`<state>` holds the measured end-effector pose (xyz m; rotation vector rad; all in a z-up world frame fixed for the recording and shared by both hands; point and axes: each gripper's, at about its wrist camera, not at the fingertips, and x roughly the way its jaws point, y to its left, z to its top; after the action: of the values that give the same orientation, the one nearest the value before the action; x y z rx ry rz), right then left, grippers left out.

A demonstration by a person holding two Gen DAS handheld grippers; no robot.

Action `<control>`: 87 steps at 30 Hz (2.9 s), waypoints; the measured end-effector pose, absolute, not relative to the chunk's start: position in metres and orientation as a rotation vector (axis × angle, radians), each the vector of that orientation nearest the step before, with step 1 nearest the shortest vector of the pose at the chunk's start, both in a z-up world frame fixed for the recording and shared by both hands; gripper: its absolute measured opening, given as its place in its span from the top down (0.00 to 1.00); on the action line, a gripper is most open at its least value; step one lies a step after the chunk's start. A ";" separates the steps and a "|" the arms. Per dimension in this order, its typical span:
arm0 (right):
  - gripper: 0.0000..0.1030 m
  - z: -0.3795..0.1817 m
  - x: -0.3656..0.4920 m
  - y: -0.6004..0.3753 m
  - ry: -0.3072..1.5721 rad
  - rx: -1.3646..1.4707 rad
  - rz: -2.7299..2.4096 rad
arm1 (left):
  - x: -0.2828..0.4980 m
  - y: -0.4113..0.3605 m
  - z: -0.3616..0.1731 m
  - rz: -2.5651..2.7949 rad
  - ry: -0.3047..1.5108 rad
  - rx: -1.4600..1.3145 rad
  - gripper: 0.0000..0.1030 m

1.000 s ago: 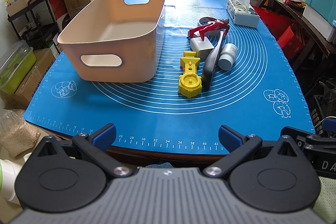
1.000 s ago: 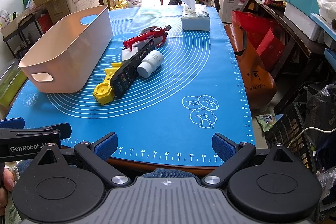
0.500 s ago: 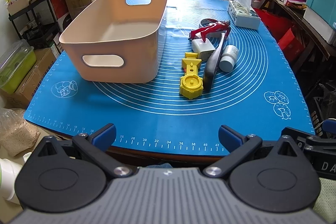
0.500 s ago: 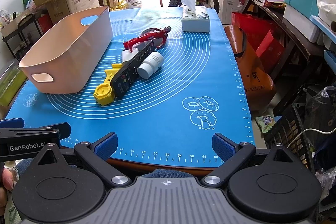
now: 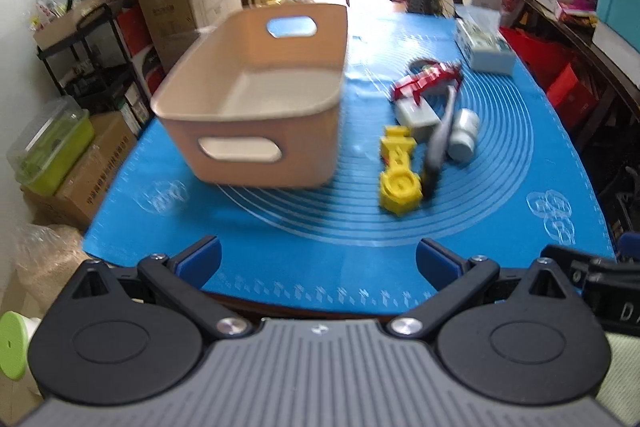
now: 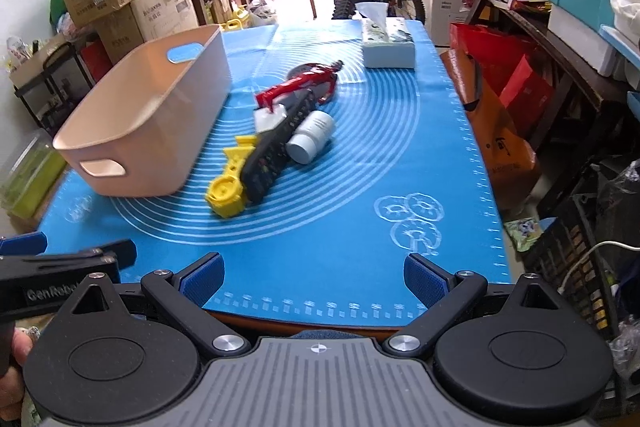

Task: Organize rigid objects
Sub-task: 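Grasp the beige basket rim with the left tool while the right tool approaches the pill bottle, then grasp the white pill bottle with the right tool and lift it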

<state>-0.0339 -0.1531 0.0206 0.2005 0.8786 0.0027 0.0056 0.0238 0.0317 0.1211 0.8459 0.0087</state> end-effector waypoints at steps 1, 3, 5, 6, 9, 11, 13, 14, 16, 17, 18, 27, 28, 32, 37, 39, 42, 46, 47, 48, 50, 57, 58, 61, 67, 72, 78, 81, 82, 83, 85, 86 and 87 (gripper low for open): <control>0.06 0.022 -0.032 -0.151 0.876 0.210 0.011 | 0.007 0.027 0.037 0.017 0.834 0.123 0.01; 0.06 0.026 -0.029 -0.147 0.867 0.219 0.022 | 0.011 0.031 0.044 0.033 0.813 0.139 0.01; 0.06 0.029 -0.023 -0.141 0.855 0.214 0.032 | 0.018 0.035 0.051 0.038 0.803 0.149 0.01; 0.05 0.031 -0.020 -0.140 0.851 0.210 0.036 | 0.022 0.038 0.055 0.040 0.798 0.148 0.01; 0.05 0.033 -0.008 -0.137 0.848 0.215 0.043 | 0.034 0.045 0.067 0.054 0.771 0.147 0.01; 0.05 0.034 0.002 -0.137 0.845 0.219 0.040 | 0.042 0.050 0.072 0.064 0.744 0.158 0.01; 0.05 0.033 0.012 -0.137 0.841 0.217 0.031 | 0.053 0.056 0.072 0.072 0.740 0.166 0.01; 0.05 0.033 0.017 -0.137 0.839 0.216 0.027 | 0.058 0.060 0.069 0.082 0.737 0.167 0.01; 0.05 0.032 0.026 -0.137 0.834 0.215 0.020 | 0.068 0.066 0.062 0.102 0.732 0.172 0.01; 0.05 0.030 0.031 -0.136 0.831 0.214 0.016 | 0.073 0.069 0.058 0.106 0.735 0.174 0.01; 0.05 0.028 0.035 -0.136 0.831 0.210 0.013 | 0.078 0.072 0.054 0.107 0.740 0.172 0.01; 0.05 -0.004 0.076 -0.144 0.857 0.176 -0.050 | 0.124 0.106 0.032 0.148 0.793 0.014 0.15; 0.05 -0.007 0.079 -0.145 0.859 0.168 -0.053 | 0.130 0.109 0.030 0.161 0.798 0.001 0.15; 0.06 -0.020 0.097 -0.149 0.886 0.157 -0.066 | 0.145 0.119 0.024 0.241 0.787 -0.017 0.15; 0.08 -0.033 0.117 -0.151 0.904 0.141 -0.080 | 0.162 0.140 0.014 0.303 0.841 -0.034 0.22; 0.09 -0.037 0.126 -0.151 0.911 0.131 -0.080 | 0.170 0.150 0.012 0.330 0.849 -0.026 0.25; 0.10 -0.044 0.139 -0.152 0.930 0.119 -0.089 | 0.182 0.167 0.008 0.335 0.873 -0.061 0.29; 0.14 -0.057 0.154 -0.155 0.962 0.138 -0.111 | 0.192 0.175 0.003 0.314 0.923 -0.094 0.37; 0.14 -0.060 0.158 -0.155 0.968 0.142 -0.115 | 0.194 0.174 0.002 0.309 0.931 -0.095 0.40; 0.15 -0.063 0.162 -0.155 0.975 0.141 -0.119 | 0.194 0.173 0.001 0.304 0.936 -0.093 0.41; 0.16 -0.069 0.169 -0.154 0.987 0.140 -0.118 | 0.194 0.168 -0.002 0.271 0.943 -0.083 0.46; 0.18 -0.069 0.180 -0.156 0.963 0.183 -0.121 | 0.187 0.160 -0.013 0.222 0.963 0.005 0.66; 0.19 -0.069 0.181 -0.158 0.958 0.208 -0.121 | 0.187 0.162 -0.013 0.222 0.962 -0.003 0.69; 0.19 -0.069 0.185 -0.162 0.952 0.244 -0.135 | 0.190 0.169 -0.015 0.236 0.979 -0.034 0.80; 0.20 -0.066 0.190 -0.163 0.932 0.277 -0.141 | 0.191 0.177 -0.016 0.244 0.989 -0.084 0.86; 0.20 -0.072 0.191 -0.161 0.963 0.258 -0.171 | 0.191 0.177 -0.016 0.242 0.986 -0.096 0.86; 0.24 -0.082 0.200 -0.155 0.979 0.182 -0.200 | 0.192 0.179 -0.016 0.236 0.987 -0.112 0.87; 0.38 -0.083 0.200 -0.150 0.976 0.132 -0.227 | 0.191 0.179 -0.017 0.236 0.986 -0.117 0.87; 0.44 -0.083 0.198 -0.150 0.959 0.134 -0.224 | 0.191 0.180 -0.017 0.237 0.984 -0.121 0.87; 0.46 -0.084 0.195 -0.151 0.949 0.134 -0.232 | 0.191 0.180 -0.017 0.237 0.982 -0.124 0.87; 0.56 -0.085 0.192 -0.153 0.931 0.136 -0.251 | 0.190 0.181 -0.017 0.237 0.980 -0.129 0.87; 0.56 -0.084 0.190 -0.155 0.928 0.150 -0.244 | 0.191 0.181 -0.017 0.238 0.979 -0.132 0.87; 0.56 -0.084 0.188 -0.158 0.925 0.167 -0.234 | 0.190 0.181 -0.017 0.239 0.979 -0.135 0.87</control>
<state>0.1880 -0.1581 -0.0836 0.1675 0.9246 -0.2341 0.1904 0.1814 -0.0172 -0.1347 0.9788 0.2390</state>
